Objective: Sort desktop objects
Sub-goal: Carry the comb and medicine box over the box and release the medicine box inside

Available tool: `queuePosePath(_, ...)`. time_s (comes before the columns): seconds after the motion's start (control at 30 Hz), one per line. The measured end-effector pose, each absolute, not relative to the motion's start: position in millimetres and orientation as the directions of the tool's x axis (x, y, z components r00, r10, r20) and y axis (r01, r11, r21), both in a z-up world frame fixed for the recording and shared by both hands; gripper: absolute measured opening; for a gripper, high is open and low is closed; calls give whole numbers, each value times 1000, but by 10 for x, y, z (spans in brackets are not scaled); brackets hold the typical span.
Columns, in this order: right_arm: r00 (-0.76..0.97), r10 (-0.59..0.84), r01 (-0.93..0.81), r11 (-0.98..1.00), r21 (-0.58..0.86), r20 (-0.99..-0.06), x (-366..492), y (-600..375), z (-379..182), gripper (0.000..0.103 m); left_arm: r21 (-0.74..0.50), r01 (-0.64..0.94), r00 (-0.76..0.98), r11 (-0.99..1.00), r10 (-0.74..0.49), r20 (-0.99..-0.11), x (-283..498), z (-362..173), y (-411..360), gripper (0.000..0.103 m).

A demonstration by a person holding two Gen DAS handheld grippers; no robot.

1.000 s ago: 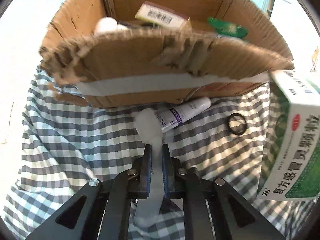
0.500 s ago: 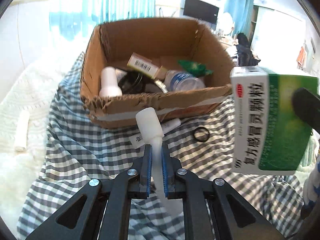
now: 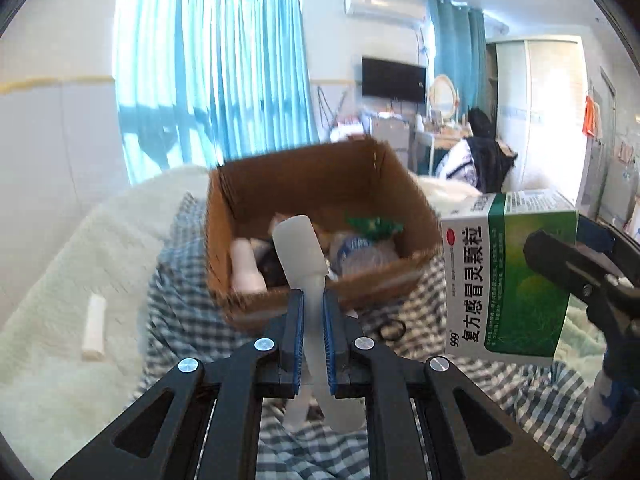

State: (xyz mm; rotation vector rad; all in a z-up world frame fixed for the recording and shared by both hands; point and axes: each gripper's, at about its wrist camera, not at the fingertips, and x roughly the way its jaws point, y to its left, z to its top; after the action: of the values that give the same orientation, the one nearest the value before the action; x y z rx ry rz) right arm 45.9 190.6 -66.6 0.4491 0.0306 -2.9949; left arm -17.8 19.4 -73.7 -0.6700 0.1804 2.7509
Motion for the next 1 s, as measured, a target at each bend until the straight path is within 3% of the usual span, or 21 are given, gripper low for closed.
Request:
queuePosePath(0.43, -992, -47, 51, -998, -32, -113, 469, 1834, -61, 79, 33, -297, -905, -954, 271, -328, -285, -134, 47, 9)
queuePosePath(1.0, -998, -50, 50, -999, 4, -31, -42, 1911, 338, 79, 37, -311, -922, -950, 292, -252, -979, 281, 90, 9)
